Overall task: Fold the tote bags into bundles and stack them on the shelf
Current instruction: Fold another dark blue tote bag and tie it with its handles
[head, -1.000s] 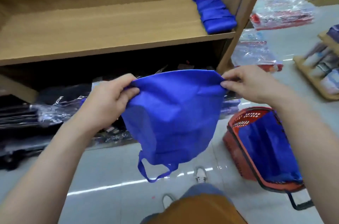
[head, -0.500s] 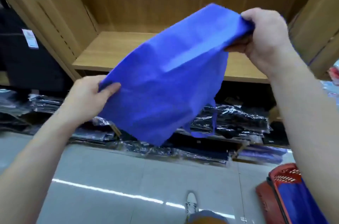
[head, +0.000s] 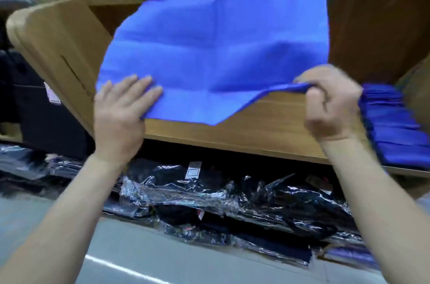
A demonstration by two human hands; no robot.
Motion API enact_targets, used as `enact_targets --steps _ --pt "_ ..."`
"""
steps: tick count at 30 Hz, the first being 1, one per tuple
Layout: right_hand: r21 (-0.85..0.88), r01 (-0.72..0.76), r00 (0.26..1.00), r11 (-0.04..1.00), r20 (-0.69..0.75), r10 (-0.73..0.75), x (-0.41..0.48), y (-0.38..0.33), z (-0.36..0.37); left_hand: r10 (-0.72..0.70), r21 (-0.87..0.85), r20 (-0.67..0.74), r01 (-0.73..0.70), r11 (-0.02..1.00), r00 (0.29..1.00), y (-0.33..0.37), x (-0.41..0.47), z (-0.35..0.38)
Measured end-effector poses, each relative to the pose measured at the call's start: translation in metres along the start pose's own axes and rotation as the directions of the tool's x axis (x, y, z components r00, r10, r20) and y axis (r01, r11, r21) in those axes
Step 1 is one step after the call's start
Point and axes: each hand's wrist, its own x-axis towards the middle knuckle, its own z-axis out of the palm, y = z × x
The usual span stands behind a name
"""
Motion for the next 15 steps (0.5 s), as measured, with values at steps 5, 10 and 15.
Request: enact_targets --steps 5,10,15 --pt "-0.298 -0.574 0.629 0.763 0.435 0.644 -0.040 0.052 0.069 -0.165 0.134 0.683 0.100 0.986 0.712 -0.017 -0.048 0.079" --pt "-0.831 -0.235 0.502 0.505 0.341 0.795 -0.046 0.054 0.110 -0.042 -0.031 0.915 0.172 0.985 0.402 -0.037 -0.062 0.125" --pt "-0.658 -0.126 0.734 0.742 0.442 0.516 -0.030 0.039 0.153 0.155 -0.218 0.942 0.191 0.957 0.299 -0.078 -0.074 0.144"
